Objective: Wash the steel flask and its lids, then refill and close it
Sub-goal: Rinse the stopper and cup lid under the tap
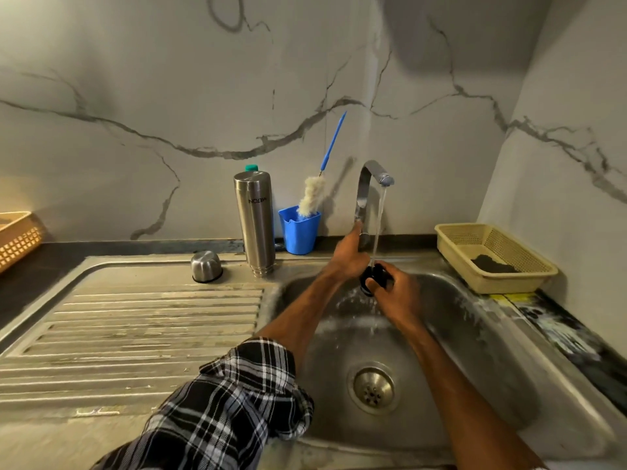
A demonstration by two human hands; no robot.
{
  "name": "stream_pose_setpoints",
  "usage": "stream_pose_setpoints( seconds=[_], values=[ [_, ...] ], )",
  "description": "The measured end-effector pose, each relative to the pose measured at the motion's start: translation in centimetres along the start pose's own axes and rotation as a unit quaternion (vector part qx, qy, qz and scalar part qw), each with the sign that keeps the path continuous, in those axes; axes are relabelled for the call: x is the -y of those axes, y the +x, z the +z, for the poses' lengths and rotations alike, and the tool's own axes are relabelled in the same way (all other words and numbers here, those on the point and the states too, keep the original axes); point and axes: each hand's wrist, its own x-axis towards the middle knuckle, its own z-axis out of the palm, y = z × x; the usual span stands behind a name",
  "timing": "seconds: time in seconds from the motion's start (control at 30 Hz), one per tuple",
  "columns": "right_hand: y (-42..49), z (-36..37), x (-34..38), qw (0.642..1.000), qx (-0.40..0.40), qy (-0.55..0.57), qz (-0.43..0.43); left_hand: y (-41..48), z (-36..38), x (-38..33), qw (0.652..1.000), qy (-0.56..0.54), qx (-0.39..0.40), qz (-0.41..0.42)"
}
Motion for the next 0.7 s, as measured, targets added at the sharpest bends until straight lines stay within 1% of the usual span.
stream_pose_setpoints(
  seconds=[0.07, 0.2, 0.33, 0.47, 0.53, 0.6, 0.7],
  values=[
    [0.0, -0.2, 0.1, 1.000, 0.001, 0.010, 0.004, 0.8, 0.4, 0.1, 1.000, 0.013, 0.008, -0.010],
    [0.1, -0.2, -0.2, 1.000, 0.002, 0.013, 0.009, 1.9, 0.6, 1.0, 1.000, 0.015, -0.002, -0.001],
    [0.3, 0.0, -0.3, 1.000, 0.002, 0.009, 0.022, 2.1, -0.5, 0.5, 0.999, 0.018, 0.031, 0.016],
    [0.4, 0.2, -0.5, 1.000, 0.005, 0.014, 0.026, 2.6, -1.2, 0.7, 0.996, 0.054, 0.066, 0.029],
    [0.6, 0.3, -0.6, 0.998, 0.013, 0.044, 0.042, 2.5, -1.6, 1.1, 0.994, 0.068, 0.082, 0.031],
    [0.9, 0.2, -0.8, 0.991, 0.024, 0.102, 0.085, 1.9, -1.7, 1.6, 0.994, 0.062, 0.082, 0.027],
    [1.4, 0.0, -1.3, 0.977, 0.048, 0.158, 0.134, 0.4, -1.3, 2.7, 0.998, 0.050, 0.044, 0.019]
  ],
)
